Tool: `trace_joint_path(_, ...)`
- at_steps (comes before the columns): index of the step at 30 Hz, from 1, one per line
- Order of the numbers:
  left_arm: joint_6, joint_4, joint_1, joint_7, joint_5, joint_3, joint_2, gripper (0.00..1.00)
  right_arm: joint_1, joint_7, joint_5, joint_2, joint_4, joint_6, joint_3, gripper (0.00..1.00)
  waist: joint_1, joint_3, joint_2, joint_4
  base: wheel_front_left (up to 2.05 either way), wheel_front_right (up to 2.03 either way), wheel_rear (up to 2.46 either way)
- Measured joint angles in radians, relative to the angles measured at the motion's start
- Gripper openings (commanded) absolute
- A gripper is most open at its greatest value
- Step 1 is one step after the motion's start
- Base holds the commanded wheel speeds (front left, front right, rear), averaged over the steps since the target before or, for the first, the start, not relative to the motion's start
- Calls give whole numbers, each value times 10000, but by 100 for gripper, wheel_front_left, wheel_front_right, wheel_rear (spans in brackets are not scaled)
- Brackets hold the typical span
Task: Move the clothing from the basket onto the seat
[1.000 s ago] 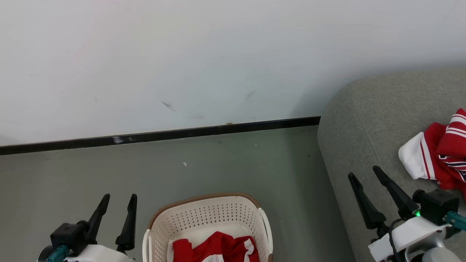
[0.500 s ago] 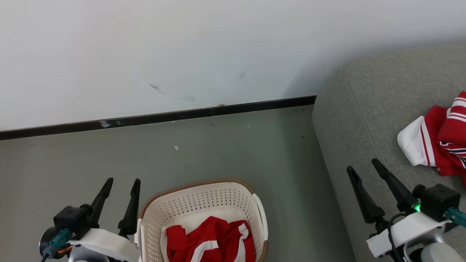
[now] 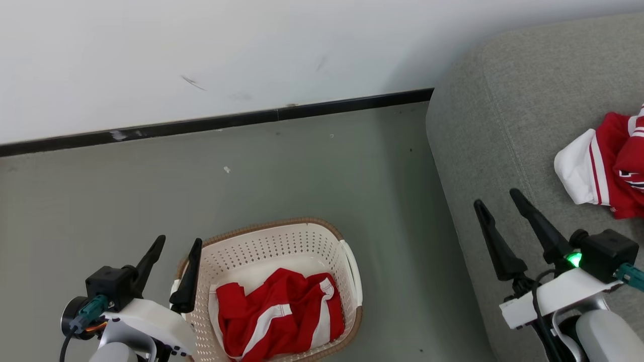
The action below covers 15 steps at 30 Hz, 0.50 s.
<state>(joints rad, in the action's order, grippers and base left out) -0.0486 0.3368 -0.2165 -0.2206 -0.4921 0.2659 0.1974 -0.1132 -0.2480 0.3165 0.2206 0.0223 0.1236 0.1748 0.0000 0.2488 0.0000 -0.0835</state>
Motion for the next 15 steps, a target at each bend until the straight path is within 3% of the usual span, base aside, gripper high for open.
trace_joint_path(15, -324, 917, -970, 359, 104, 489, -42, 100, -911, -25, -104, -59, -407, 0, -13, 100, 1, 1230, 0, -284, 0, 0, 0)
